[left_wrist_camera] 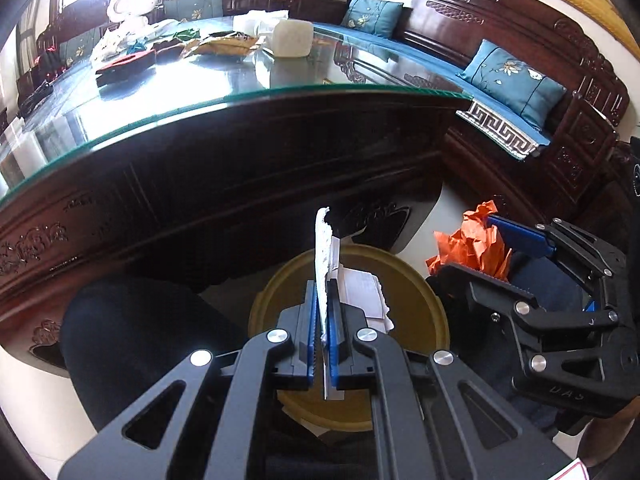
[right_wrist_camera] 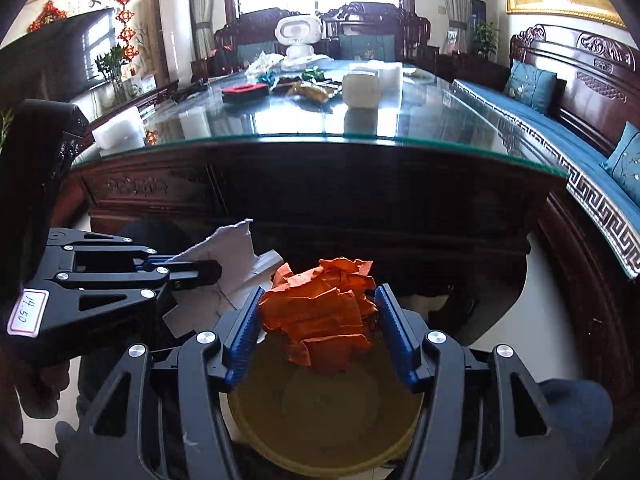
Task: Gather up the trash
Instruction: 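Open the right tool to drop the orange paper while the left tool releases the white paper into the bin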
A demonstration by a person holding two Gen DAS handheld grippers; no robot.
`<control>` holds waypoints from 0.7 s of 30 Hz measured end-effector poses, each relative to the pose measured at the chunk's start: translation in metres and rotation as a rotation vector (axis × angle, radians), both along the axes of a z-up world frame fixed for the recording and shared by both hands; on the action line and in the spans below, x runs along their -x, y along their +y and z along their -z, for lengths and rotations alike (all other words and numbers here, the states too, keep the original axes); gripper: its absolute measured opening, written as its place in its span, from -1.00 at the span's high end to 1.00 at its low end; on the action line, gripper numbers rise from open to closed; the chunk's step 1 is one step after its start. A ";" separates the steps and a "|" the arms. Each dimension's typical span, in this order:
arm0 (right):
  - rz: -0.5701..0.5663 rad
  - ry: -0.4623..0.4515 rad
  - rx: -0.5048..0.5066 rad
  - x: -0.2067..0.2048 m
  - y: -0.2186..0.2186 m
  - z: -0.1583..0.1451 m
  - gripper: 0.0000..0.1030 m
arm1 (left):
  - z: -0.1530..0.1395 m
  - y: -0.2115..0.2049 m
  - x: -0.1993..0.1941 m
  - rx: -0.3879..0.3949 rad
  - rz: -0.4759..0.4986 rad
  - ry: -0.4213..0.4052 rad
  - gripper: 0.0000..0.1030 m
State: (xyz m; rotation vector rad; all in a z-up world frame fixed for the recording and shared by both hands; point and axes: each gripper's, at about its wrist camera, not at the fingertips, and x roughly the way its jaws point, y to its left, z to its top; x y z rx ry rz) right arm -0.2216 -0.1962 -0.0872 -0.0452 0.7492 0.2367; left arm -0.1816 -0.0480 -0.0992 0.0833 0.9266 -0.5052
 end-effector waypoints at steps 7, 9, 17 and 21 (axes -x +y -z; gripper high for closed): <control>0.028 -0.017 -0.005 0.002 -0.004 -0.001 -0.54 | 0.007 -0.002 -0.002 -0.001 0.007 0.018 0.90; 0.036 -0.022 -0.009 0.003 -0.007 -0.001 -0.54 | 0.008 -0.004 -0.002 -0.003 0.016 0.024 0.90; 0.081 -0.031 -0.026 0.006 -0.022 -0.004 -0.54 | 0.020 -0.026 -0.001 -0.022 0.078 0.054 0.90; 0.093 -0.033 -0.029 0.008 -0.027 -0.004 -0.54 | 0.026 -0.042 0.005 -0.026 0.131 0.062 0.86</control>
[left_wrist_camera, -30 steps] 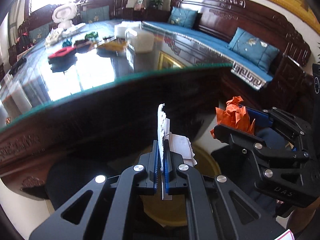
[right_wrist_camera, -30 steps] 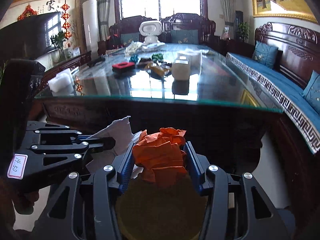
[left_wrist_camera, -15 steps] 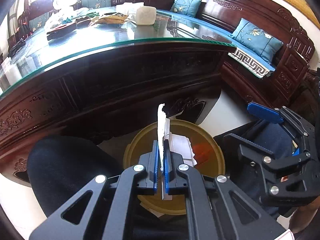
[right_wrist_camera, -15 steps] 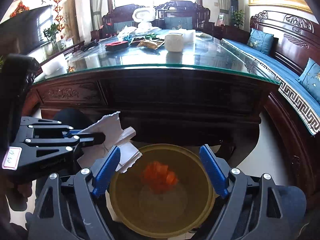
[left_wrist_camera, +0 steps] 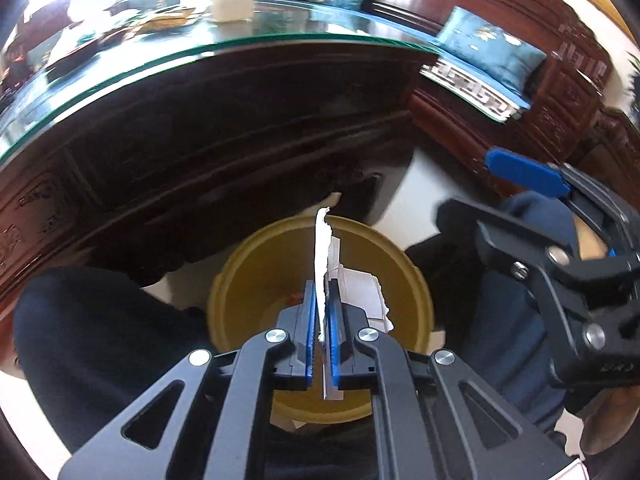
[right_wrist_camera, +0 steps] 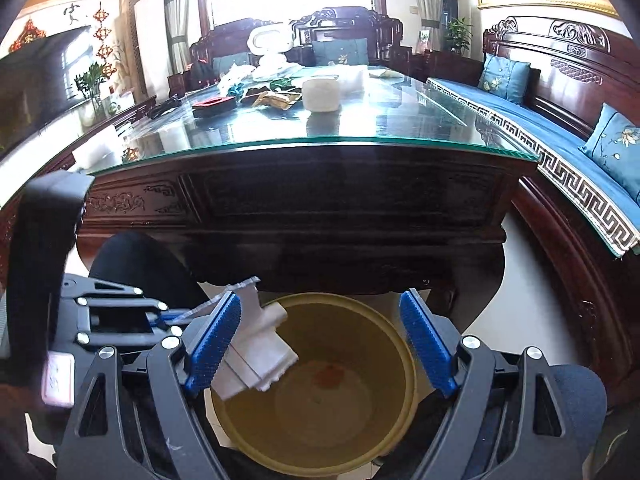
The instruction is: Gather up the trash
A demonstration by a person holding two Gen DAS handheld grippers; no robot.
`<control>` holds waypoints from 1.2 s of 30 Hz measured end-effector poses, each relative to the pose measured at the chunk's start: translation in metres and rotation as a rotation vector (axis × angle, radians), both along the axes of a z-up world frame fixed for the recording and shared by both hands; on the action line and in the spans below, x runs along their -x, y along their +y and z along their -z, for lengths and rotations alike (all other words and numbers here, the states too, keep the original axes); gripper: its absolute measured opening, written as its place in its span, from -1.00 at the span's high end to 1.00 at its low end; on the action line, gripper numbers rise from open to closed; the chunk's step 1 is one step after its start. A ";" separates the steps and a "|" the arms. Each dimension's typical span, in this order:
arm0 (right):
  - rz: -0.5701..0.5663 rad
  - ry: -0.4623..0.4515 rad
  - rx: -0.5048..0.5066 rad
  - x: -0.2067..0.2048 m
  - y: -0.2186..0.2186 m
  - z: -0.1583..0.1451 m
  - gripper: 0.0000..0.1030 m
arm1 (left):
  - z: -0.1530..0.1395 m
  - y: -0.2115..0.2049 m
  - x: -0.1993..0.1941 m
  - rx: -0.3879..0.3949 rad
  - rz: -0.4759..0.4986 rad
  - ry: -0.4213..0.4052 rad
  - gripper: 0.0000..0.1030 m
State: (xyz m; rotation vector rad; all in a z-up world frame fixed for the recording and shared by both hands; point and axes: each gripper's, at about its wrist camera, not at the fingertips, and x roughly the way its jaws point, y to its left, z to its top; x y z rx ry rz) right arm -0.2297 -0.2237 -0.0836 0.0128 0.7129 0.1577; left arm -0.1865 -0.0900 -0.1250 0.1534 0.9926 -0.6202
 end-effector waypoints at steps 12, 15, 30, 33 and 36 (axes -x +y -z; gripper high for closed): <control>0.018 -0.020 -0.020 0.001 -0.011 -0.005 -0.54 | 0.002 -0.020 0.014 -0.015 0.071 -0.021 0.47; 0.016 -0.020 -0.021 0.001 -0.011 -0.005 -0.54 | 0.002 -0.020 0.013 -0.019 0.064 -0.019 0.47; -0.010 -0.073 -0.051 -0.013 -0.003 -0.021 -0.77 | -0.023 0.001 -0.007 -0.034 -0.055 -0.105 0.19; -0.024 -0.089 -0.055 -0.024 0.002 -0.029 -0.78 | -0.033 0.010 -0.017 -0.024 -0.092 -0.124 0.09; -0.022 -0.098 -0.047 -0.039 0.007 -0.035 -0.78 | -0.045 0.020 -0.029 -0.022 -0.148 -0.158 -0.01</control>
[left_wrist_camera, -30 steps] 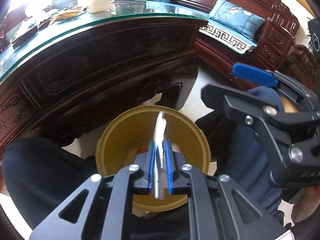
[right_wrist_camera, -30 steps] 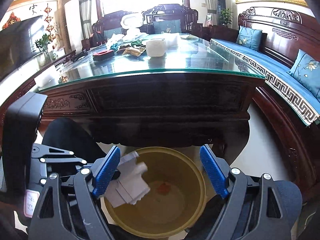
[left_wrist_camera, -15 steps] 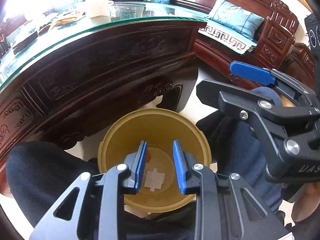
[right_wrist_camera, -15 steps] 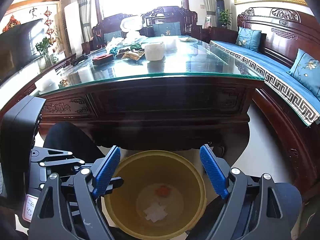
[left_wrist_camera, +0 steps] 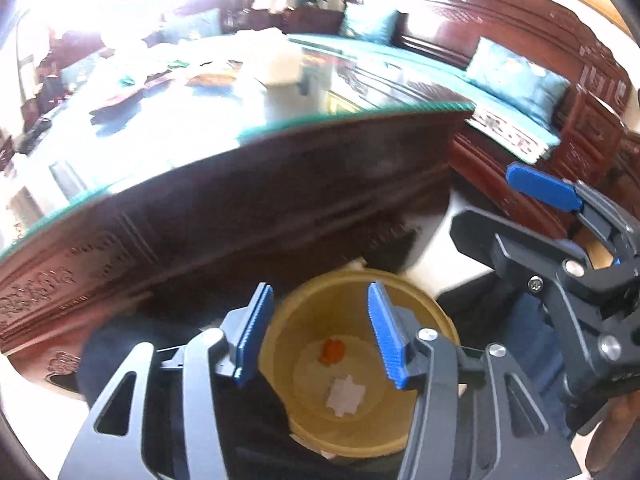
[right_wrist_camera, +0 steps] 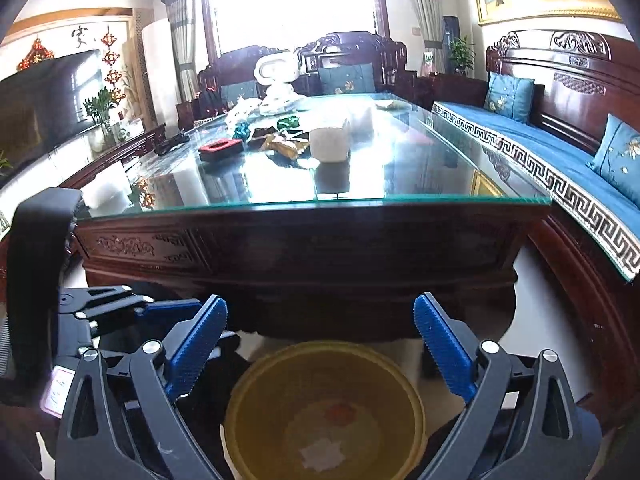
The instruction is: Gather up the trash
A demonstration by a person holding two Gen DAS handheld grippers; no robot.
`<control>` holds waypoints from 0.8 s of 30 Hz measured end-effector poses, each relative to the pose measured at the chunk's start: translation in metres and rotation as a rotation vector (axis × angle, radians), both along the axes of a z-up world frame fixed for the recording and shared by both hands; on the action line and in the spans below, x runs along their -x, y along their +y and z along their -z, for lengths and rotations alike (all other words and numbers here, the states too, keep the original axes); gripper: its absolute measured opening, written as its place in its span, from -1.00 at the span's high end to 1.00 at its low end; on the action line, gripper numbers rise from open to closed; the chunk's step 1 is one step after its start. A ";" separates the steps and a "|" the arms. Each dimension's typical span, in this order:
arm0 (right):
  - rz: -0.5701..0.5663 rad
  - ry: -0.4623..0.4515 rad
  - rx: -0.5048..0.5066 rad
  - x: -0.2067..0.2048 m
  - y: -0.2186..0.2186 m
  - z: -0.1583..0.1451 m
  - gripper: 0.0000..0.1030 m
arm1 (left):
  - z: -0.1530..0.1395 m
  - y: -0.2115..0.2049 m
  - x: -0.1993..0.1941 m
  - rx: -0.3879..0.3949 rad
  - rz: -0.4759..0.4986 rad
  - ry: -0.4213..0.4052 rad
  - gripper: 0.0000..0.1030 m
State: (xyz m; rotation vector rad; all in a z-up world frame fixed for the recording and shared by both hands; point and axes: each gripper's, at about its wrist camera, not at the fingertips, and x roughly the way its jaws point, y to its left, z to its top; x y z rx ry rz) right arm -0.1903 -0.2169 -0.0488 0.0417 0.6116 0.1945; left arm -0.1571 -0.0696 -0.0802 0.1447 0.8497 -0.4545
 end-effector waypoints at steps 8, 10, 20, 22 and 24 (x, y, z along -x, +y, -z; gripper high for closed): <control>-0.001 -0.019 0.020 -0.048 0.011 -0.022 -0.78 | -0.033 0.024 -0.053 0.024 -0.134 -0.076 -0.23; -0.005 -0.019 0.025 -0.063 0.014 -0.028 -0.77 | -0.040 0.030 -0.067 0.024 -0.162 -0.092 -0.23; -0.018 -0.037 0.015 -0.137 0.022 -0.049 -0.77 | -0.065 0.047 -0.144 0.026 -0.275 -0.138 -0.38; -0.023 -0.034 0.012 -0.152 0.025 -0.049 -0.77 | -0.068 0.054 -0.161 -0.016 -0.317 -0.172 -0.38; -0.033 -0.030 0.009 -0.167 0.030 -0.049 -0.77 | -0.070 0.067 -0.181 -0.035 -0.355 -0.180 -0.38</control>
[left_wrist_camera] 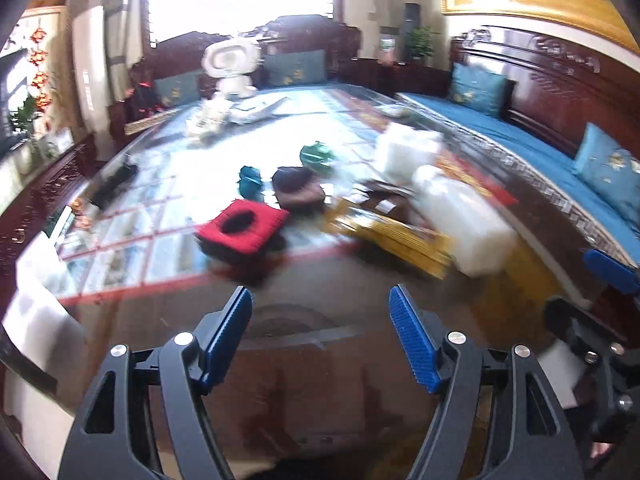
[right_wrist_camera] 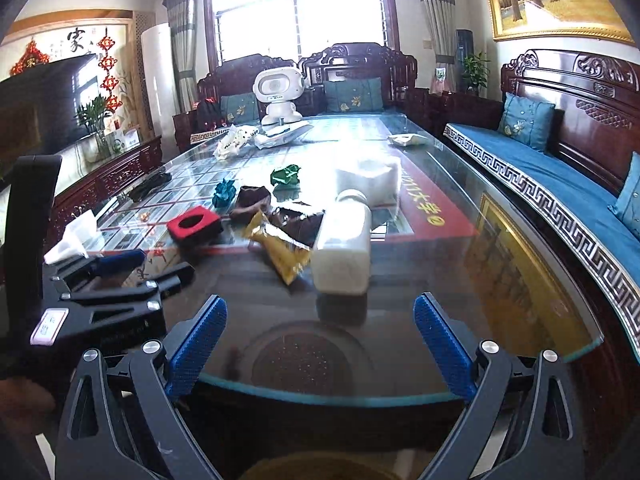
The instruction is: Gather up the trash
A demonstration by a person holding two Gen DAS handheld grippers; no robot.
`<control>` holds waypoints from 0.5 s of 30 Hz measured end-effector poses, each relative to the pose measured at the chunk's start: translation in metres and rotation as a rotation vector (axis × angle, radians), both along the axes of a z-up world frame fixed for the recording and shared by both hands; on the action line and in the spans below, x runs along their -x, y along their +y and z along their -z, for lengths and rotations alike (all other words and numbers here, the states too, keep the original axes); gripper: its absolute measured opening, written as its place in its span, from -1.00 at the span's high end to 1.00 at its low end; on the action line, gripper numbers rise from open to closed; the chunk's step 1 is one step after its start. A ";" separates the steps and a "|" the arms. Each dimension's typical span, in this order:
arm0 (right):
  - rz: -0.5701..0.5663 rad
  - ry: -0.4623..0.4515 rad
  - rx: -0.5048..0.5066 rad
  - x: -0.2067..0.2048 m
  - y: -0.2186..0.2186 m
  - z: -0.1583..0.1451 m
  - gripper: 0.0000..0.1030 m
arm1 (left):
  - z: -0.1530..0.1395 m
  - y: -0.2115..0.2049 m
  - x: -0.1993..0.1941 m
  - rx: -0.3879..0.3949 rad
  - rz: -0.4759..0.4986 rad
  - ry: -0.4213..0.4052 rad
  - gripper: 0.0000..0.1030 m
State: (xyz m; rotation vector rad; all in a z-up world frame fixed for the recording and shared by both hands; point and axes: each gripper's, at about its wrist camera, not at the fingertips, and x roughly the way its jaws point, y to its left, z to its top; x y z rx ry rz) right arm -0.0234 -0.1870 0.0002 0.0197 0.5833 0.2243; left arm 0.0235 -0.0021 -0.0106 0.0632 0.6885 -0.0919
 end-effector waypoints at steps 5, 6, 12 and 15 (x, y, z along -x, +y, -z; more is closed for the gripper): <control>-0.024 0.011 -0.012 -0.030 0.009 0.004 -0.77 | -0.005 0.027 -0.038 0.048 -0.040 0.015 -0.38; -0.024 0.015 -0.016 -0.036 0.010 0.006 -0.77 | -0.005 0.030 -0.044 0.055 -0.034 0.018 -0.38; -0.016 0.039 -0.037 -0.057 0.009 0.012 -0.77 | -0.004 0.028 -0.076 0.111 0.044 0.050 -0.38; -0.017 0.044 -0.037 -0.064 0.009 0.014 -0.77 | -0.001 0.021 -0.089 0.090 0.053 0.051 -0.38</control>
